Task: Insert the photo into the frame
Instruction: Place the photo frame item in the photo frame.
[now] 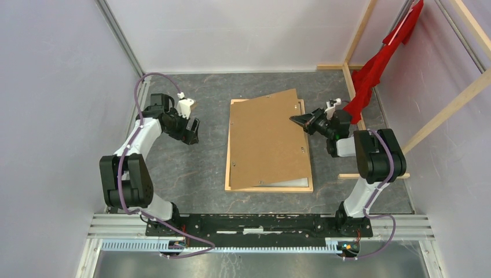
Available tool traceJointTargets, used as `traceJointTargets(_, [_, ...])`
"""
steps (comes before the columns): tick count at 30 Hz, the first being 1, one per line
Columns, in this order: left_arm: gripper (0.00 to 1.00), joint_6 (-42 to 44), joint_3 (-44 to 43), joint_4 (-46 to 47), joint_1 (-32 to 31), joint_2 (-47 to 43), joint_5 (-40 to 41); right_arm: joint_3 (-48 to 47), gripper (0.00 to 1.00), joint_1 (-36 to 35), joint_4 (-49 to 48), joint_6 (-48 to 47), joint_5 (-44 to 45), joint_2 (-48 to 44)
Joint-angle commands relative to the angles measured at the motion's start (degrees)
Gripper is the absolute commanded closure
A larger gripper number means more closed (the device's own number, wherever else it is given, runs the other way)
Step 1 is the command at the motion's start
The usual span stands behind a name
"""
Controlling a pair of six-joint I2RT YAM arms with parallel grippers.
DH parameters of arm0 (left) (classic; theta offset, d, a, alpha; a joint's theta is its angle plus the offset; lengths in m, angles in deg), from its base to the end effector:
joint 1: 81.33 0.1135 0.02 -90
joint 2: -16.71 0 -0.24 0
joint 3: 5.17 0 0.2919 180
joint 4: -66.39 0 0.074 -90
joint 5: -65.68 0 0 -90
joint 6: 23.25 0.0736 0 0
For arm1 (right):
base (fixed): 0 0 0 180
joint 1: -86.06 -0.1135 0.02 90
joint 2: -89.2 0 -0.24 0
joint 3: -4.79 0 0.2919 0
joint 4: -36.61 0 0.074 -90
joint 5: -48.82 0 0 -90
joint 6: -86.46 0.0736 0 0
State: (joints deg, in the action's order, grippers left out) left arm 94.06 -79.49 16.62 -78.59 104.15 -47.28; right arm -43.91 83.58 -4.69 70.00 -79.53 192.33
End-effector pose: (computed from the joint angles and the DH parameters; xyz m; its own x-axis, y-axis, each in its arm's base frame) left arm 0.3591 -0.0116 0.1608 -0.7287 0.3881 -0.5642 0.5266 0.8443 -0.0994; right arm 0.3703 0.0617 0.0799 -0.6758 0.7235 -0.1408 0.0370 0.2240 0.9739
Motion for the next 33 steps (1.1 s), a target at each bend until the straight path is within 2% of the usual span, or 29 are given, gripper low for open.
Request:
traceJointTargets(1, [0.00,1.0,0.8,2.1,-0.2,-2.4,-0.5,-0.1,1.00,-0.3,-4.9,2.2,0.1,-0.5])
traceJointTargets(13, [0.00,1.2,1.6,2.1,-0.2,-2.6,-0.6,1.4,1.00,1.8,-6.1,4.0,1.4,-3.5])
traceJointTargets(33, [0.00,1.1,1.3,2.1,-0.2,-2.3,-0.7,2.1,1.00,2.0,-7.7,3.4,-0.9,-1.2])
